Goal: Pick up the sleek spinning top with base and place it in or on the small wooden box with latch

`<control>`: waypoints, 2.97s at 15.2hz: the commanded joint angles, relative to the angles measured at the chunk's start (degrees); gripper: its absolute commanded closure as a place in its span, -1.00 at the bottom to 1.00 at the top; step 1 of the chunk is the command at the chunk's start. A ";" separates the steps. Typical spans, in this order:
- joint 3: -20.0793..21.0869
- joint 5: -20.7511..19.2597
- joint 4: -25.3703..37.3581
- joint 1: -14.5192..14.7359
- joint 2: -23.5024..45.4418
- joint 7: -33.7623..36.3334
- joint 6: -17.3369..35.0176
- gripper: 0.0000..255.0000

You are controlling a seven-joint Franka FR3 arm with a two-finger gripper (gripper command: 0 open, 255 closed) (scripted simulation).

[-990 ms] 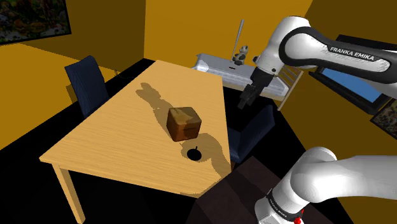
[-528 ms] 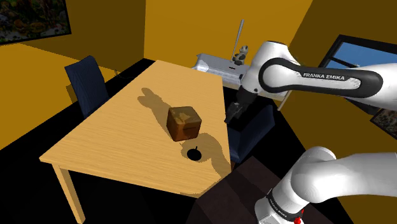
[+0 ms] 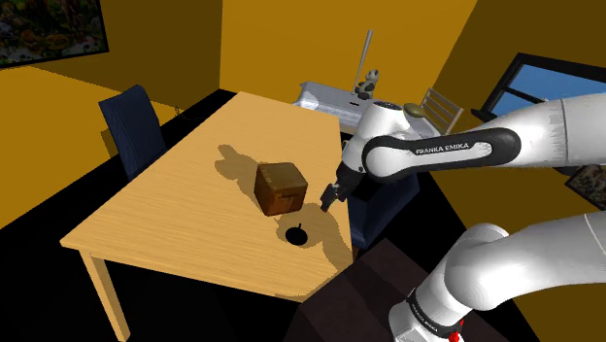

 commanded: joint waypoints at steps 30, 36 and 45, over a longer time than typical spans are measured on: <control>3.72 -29.91 2.32 -3.13 41.34 29.61 39.16 1.00; 3.72 -29.91 2.33 -3.13 41.35 29.61 39.16 1.00; 9.81 -16.35 0.90 -6.24 32.67 19.27 32.47 1.00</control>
